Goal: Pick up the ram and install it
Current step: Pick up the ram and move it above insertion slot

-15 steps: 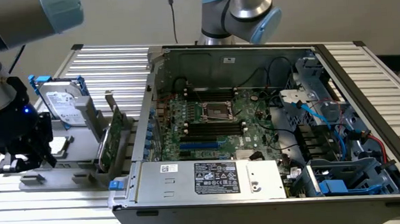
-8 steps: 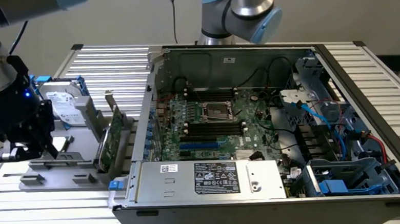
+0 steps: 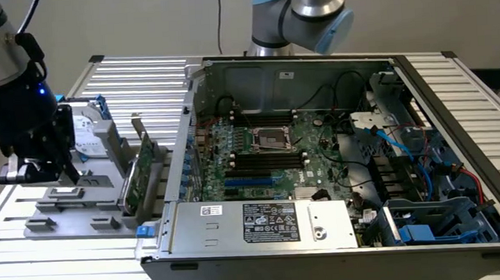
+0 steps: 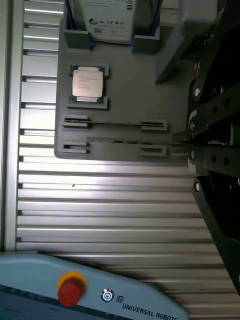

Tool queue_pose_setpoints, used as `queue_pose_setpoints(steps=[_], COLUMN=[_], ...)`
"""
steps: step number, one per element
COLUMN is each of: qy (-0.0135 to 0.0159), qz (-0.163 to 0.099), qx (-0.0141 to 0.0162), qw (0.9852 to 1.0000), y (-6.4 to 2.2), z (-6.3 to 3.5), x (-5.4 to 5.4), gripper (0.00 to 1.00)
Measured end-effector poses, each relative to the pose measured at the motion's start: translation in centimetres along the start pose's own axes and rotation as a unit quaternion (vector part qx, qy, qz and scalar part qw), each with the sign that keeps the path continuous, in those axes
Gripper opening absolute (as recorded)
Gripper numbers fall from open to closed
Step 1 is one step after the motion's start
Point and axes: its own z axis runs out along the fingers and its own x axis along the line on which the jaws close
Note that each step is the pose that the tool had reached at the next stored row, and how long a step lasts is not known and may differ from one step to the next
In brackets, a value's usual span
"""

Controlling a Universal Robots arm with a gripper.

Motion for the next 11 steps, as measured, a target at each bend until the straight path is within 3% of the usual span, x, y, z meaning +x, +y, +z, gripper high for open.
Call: queue_pose_setpoints(steps=[4, 11], qy=[0.0001, 0.0], qz=[0.0, 0.0], qx=[-0.0021, -0.0031], qw=[1.0, 1.0], y=[-1.49, -3.77], z=[-1.84, -5.09], x=[0.0, -0.2], gripper=[0.14, 0.14])
